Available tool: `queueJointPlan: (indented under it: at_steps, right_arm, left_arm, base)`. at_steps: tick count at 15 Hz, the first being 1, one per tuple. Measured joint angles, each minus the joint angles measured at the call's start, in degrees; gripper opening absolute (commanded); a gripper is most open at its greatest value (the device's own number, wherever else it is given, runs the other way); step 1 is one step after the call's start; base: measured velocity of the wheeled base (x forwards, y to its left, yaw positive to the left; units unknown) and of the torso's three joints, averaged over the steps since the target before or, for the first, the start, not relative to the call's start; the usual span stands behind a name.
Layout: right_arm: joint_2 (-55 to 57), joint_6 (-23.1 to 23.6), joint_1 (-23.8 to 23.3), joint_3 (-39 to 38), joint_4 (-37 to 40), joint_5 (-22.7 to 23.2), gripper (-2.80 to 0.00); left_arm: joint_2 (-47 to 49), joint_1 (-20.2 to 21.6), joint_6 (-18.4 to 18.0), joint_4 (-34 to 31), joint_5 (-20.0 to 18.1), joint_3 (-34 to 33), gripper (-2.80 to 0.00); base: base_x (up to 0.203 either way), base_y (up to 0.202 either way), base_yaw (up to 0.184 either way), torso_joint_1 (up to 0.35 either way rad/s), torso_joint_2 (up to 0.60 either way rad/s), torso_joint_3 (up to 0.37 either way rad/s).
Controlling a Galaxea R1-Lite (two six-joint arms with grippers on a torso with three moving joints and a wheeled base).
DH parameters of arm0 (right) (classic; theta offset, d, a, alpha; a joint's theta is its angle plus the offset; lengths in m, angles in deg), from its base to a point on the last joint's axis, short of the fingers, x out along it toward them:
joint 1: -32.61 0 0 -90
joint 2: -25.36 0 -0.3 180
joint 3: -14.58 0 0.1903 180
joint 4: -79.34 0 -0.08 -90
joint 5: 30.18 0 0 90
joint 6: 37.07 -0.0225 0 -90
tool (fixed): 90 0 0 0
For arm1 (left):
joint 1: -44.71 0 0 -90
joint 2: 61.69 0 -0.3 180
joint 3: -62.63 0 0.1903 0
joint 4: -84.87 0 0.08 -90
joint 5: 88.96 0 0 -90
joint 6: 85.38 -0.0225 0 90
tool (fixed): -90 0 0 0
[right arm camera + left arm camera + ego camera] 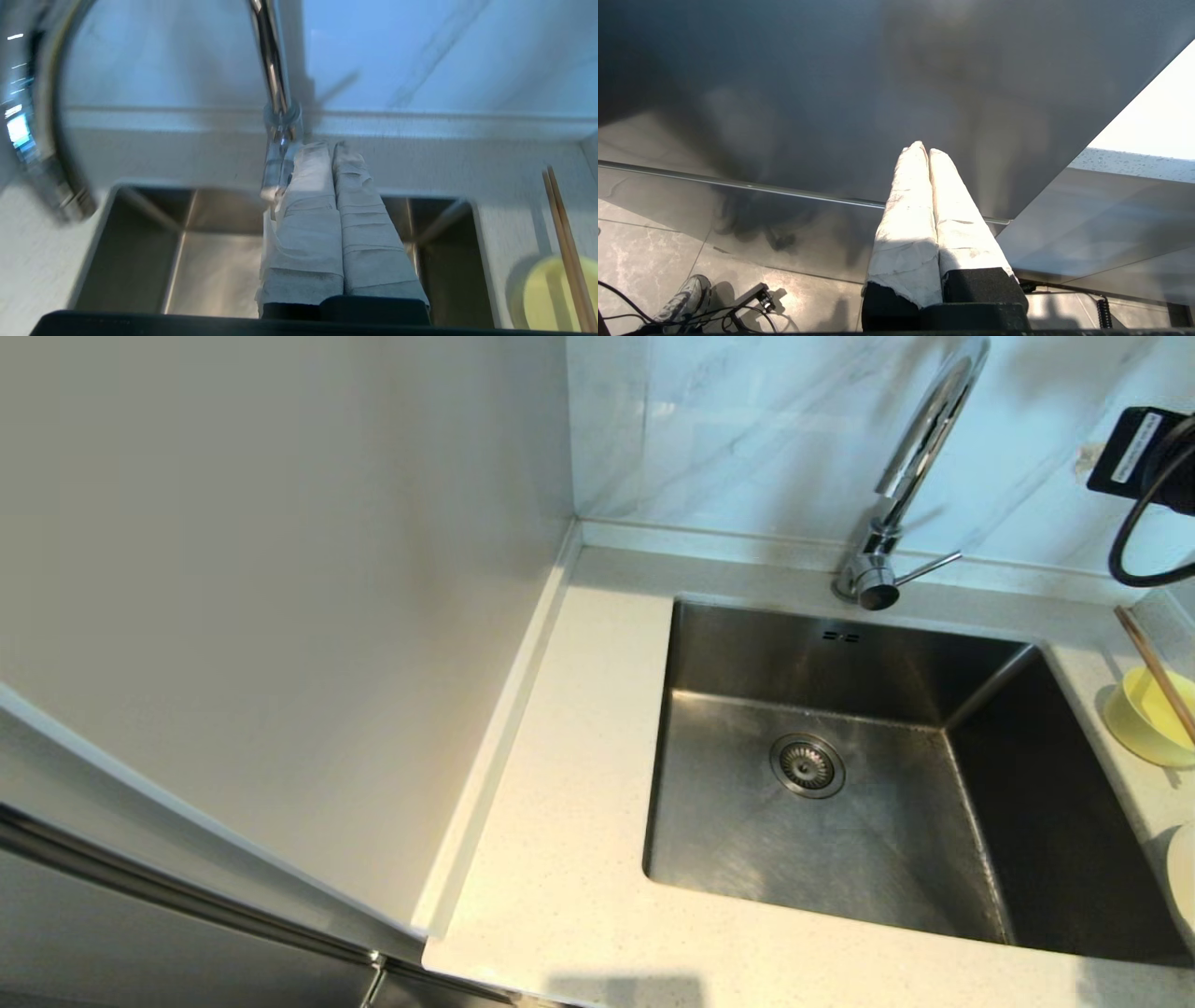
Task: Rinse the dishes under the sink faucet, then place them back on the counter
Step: Turn on the faucet
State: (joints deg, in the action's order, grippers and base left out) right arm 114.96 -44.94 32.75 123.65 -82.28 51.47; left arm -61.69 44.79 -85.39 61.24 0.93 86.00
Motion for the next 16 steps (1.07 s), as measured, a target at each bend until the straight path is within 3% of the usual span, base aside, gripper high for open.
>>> queueJointPlan:
  at_steps: [5,16]
  right_arm:
    - [11.5,4.4,-0.1,5.6,-16.1,-5.7,-2.8]
    - [21.8,7.7,-0.4,9.1,-16.1,-6.3,-2.8]
  left_arm:
    - [0.0,0.0,0.0,0.0,0.0,0.0,-2.8]
    - [0.0,0.0,0.0,0.0,0.0,0.0,-2.8]
  base:
    - [0.0,0.0,0.0,0.0,0.0,0.0]
    - [0.0,0.0,0.0,0.0,0.0,0.0]
